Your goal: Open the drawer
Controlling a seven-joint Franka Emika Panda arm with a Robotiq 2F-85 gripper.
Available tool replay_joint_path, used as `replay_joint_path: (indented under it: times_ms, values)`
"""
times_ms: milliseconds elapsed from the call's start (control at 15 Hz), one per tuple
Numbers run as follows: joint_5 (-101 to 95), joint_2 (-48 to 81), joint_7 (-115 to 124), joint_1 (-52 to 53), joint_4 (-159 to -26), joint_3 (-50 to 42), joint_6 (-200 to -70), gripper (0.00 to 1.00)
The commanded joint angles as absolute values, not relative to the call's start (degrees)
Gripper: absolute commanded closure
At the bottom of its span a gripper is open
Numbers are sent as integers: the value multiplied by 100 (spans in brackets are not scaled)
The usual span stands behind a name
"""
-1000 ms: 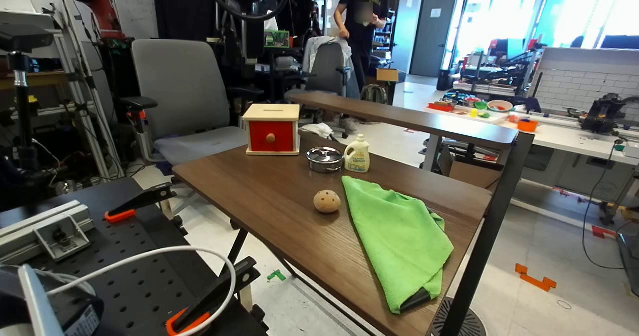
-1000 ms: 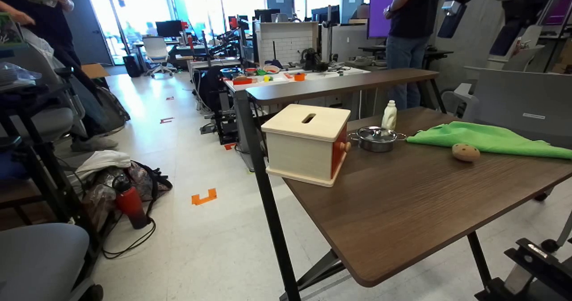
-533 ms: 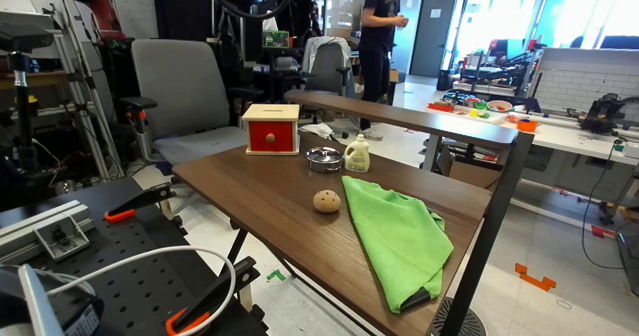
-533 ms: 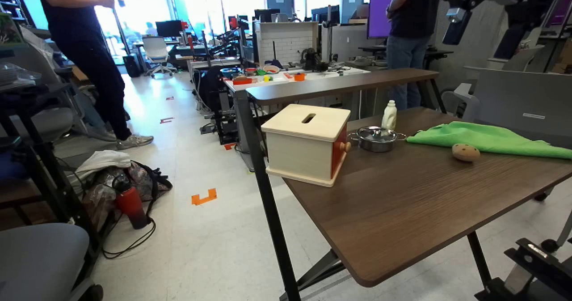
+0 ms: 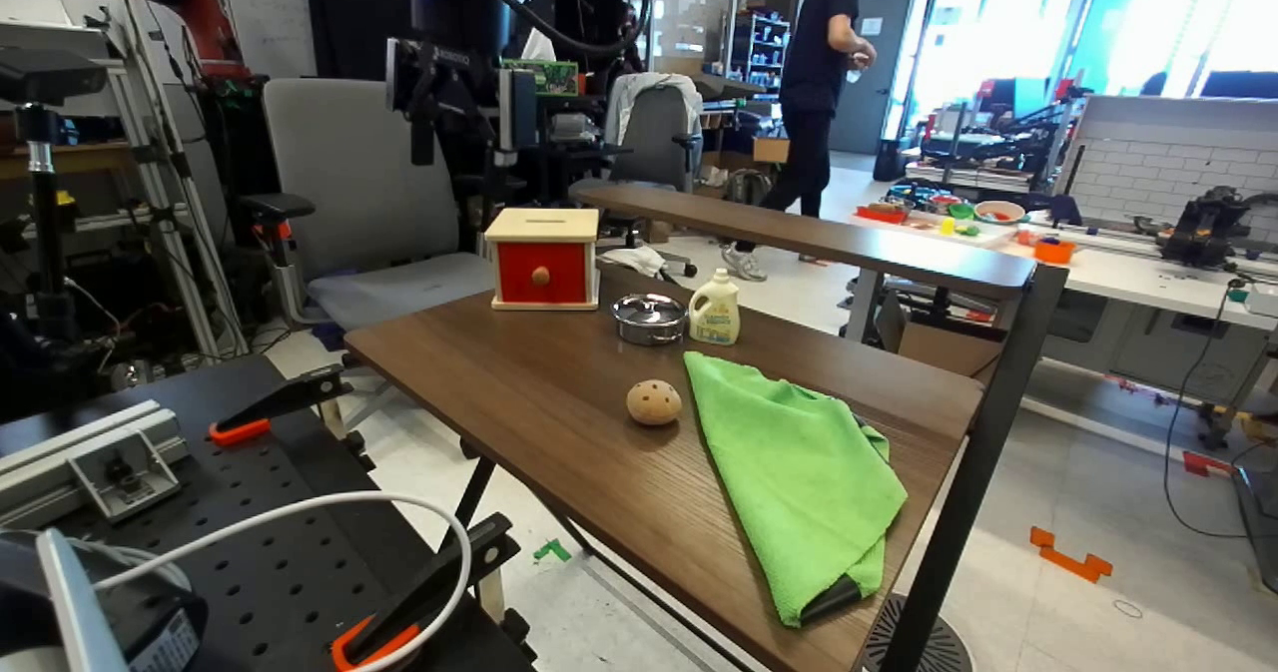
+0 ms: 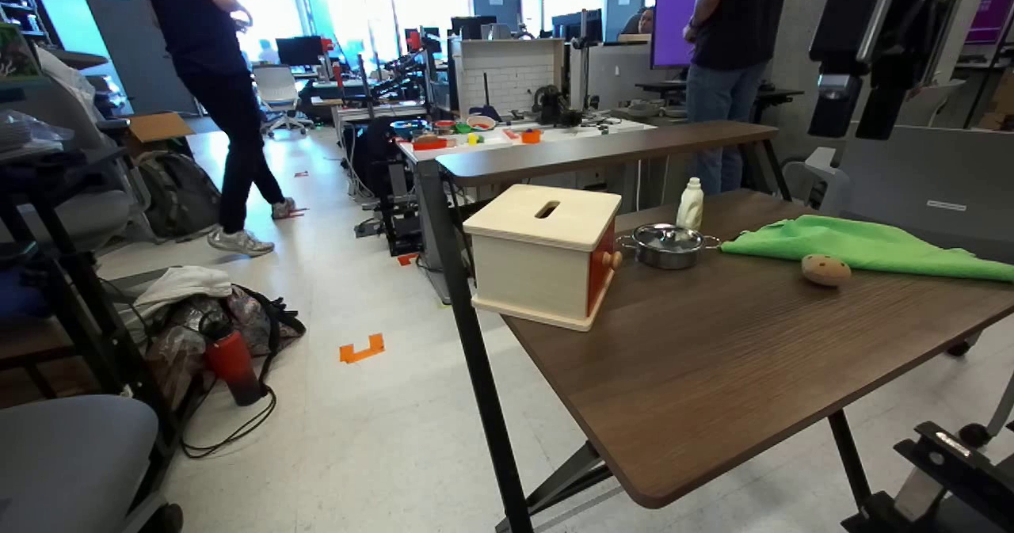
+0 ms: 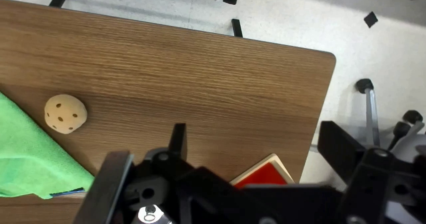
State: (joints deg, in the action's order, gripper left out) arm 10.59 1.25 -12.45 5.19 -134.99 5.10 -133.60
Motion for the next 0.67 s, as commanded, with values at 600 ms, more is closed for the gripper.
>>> replay_joint_path:
  times_ms: [600]
  values:
    - [-2262, 2160, -2046, 700, -12460, 410, -14607, 0]
